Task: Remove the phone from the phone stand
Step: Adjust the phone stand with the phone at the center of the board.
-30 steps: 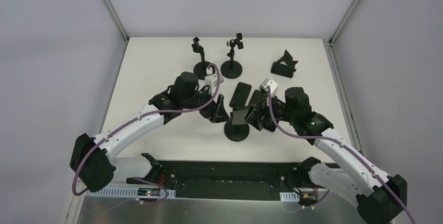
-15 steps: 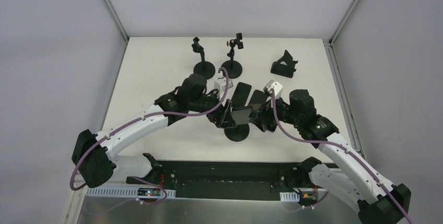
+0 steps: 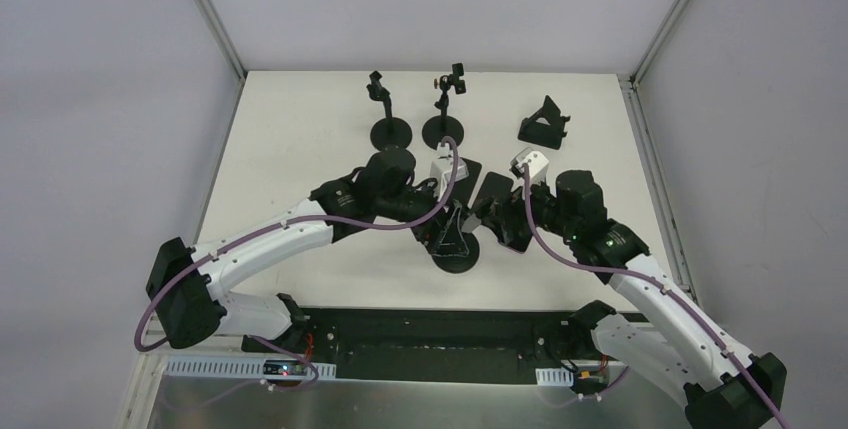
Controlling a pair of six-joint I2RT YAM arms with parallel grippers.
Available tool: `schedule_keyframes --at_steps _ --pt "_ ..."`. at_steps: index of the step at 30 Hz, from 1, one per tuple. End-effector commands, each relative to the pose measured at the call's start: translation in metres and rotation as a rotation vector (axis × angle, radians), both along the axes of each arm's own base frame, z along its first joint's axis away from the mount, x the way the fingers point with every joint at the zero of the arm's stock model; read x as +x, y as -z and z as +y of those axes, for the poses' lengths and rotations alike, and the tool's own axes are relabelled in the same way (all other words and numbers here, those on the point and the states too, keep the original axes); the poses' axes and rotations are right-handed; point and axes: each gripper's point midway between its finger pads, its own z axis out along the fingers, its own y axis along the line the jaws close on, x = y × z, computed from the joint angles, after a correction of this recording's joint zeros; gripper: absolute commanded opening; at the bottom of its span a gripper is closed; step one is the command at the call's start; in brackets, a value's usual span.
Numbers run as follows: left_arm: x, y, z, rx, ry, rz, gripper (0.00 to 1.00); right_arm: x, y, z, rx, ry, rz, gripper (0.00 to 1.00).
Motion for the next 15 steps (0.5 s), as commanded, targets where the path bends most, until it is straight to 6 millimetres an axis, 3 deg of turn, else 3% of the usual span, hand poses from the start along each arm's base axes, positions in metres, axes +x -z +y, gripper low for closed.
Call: schedule_keyframes --at_steps 1,15 --pt "-0.012 -0.025 -0.016 -0.066 0.058 -0.028 0.71 0.016 -0.018 0.0 0.044 0.058 -0.052 0.87" --pt "-0.021 -0.021 -0.026 -0.056 0.083 -0.022 0.7 0.015 -0.025 0.014 0.11 0.014 -0.046 0.87"
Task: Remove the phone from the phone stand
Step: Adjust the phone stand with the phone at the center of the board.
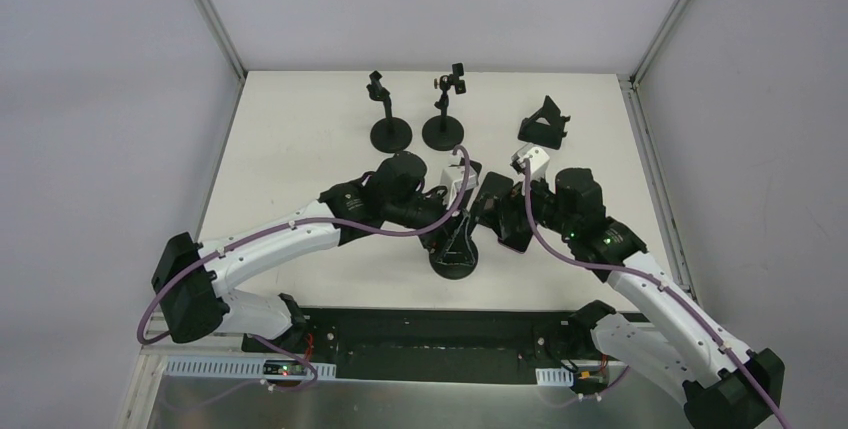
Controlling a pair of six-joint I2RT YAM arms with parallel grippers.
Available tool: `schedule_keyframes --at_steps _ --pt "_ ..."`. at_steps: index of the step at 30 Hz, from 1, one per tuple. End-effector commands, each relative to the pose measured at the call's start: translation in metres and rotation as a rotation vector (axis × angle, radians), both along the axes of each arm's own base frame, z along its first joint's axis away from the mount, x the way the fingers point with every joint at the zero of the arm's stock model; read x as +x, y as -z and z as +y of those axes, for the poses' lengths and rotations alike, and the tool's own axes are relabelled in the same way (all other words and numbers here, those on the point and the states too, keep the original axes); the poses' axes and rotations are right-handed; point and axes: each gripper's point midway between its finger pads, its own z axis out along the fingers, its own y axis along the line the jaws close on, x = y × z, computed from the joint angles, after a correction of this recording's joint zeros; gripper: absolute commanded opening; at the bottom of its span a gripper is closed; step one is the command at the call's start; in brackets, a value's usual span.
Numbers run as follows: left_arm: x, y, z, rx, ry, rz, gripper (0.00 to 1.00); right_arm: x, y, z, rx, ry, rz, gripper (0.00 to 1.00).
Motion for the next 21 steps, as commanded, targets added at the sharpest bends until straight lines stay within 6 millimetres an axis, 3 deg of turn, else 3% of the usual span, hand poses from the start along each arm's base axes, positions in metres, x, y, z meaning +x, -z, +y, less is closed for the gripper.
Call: schedule_keyframes --at_steps 1,13,21 --pt "-0.001 -0.025 -0.013 -0.066 0.02 -0.026 0.7 0.006 -0.022 0.014 0.09 -0.027 -0.04 0.87" --pt "-0.001 -0.025 -0.018 -0.067 0.024 -0.028 0.7 0.003 -0.03 0.033 0.162 -0.098 -0.002 0.87" --pt "0.0 -0.03 -0.008 -0.08 0.02 -0.109 0.72 0.009 -0.024 0.015 0.106 -0.017 -0.035 0.87"
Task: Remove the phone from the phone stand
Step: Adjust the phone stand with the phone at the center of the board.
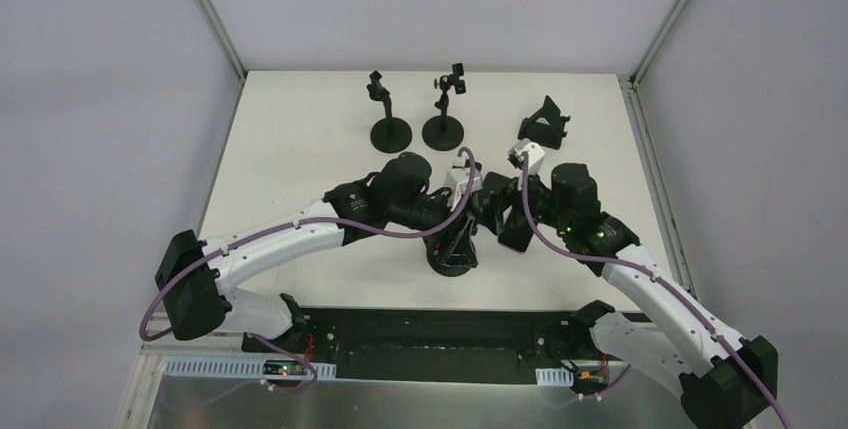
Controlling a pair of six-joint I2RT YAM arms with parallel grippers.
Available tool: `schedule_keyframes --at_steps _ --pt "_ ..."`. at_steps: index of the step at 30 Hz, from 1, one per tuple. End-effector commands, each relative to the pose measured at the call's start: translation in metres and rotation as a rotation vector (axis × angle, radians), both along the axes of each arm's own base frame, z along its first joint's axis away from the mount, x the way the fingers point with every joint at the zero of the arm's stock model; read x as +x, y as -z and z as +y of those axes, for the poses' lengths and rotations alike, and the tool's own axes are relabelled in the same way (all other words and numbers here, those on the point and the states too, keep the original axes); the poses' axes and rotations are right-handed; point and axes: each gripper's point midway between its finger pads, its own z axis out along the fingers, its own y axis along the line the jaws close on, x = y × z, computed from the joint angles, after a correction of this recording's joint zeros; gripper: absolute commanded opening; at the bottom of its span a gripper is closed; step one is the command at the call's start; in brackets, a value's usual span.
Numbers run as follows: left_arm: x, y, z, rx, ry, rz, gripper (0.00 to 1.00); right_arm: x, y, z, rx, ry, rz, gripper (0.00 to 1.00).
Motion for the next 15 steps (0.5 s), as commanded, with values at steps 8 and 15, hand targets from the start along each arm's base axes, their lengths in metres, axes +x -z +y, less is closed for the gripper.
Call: schedule_keyframes --at_steps 8,15 --pt "-0.002 -0.031 0.018 -0.059 0.011 -0.155 0.75 0.003 -0.022 -0.028 -0.022 0.129 -0.099 0.87" --pt "0.013 -0.015 0.038 -0.006 -0.094 -0.241 0.78 -0.007 -0.028 -0.038 0.009 0.164 -0.11 0.88"
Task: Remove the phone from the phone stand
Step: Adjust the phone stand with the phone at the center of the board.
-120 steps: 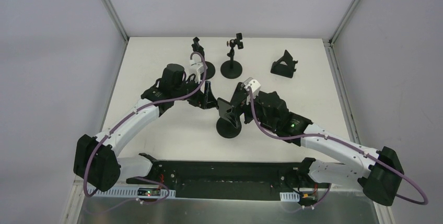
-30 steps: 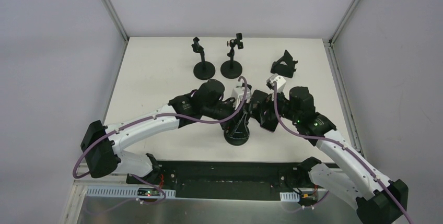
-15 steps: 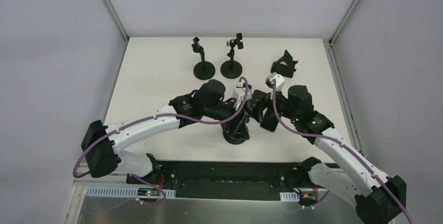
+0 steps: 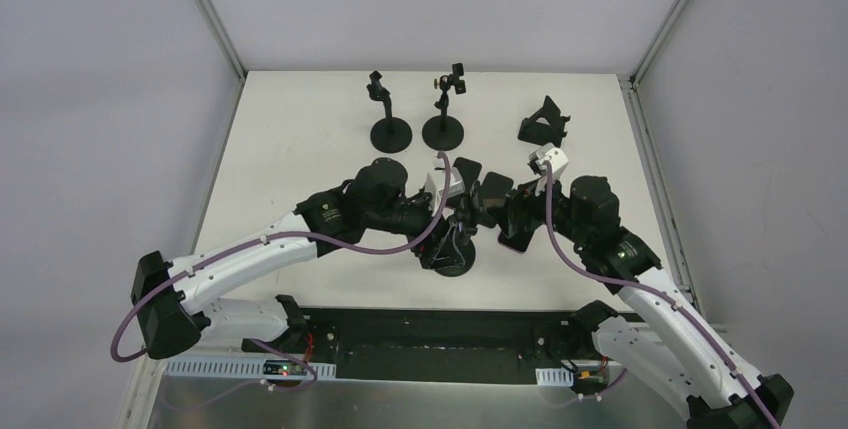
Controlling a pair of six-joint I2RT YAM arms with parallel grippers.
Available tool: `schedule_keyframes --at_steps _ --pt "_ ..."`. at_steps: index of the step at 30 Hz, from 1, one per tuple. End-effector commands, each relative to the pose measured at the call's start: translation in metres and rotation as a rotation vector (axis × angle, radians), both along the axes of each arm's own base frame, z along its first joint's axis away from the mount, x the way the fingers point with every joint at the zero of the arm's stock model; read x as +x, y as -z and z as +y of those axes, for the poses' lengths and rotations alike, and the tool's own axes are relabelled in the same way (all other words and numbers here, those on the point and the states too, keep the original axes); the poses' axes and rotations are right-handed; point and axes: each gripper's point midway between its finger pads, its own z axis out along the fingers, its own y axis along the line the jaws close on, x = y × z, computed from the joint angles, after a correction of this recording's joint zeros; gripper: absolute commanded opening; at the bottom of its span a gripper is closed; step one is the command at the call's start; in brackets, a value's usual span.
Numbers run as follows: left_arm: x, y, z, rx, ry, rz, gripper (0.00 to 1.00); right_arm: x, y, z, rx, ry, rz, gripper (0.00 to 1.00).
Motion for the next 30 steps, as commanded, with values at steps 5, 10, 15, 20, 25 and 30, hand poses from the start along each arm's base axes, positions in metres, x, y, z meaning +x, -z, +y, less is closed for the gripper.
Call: schedule_keyframes --at_steps 5,10,15,20,25,30 --pt "0.049 0.016 0.031 0.105 -0.278 -0.19 0.84 -0.009 -0.013 -0.007 0.064 0.034 -0.006 0.88" --pt "0.066 0.015 0.032 0.134 -0.346 -0.238 0.99 -0.009 -0.006 -0.004 0.089 0.057 0.055 0.86" --pt "0.075 0.002 0.028 0.134 -0.386 -0.308 0.99 -0.004 0.005 -0.001 0.12 0.095 0.114 0.85" --pt "0.074 -0.004 0.018 0.118 -0.393 -0.361 0.99 -0.002 0.01 0.004 0.164 0.122 0.168 0.84" --pt "0.076 -0.007 0.007 0.105 -0.396 -0.396 0.99 -0.011 0.012 0.014 0.172 0.059 0.227 0.82" --pt "0.07 -0.008 -0.002 0.095 -0.355 -0.402 0.99 -0.034 0.021 0.024 0.177 -0.039 0.33 0.78"
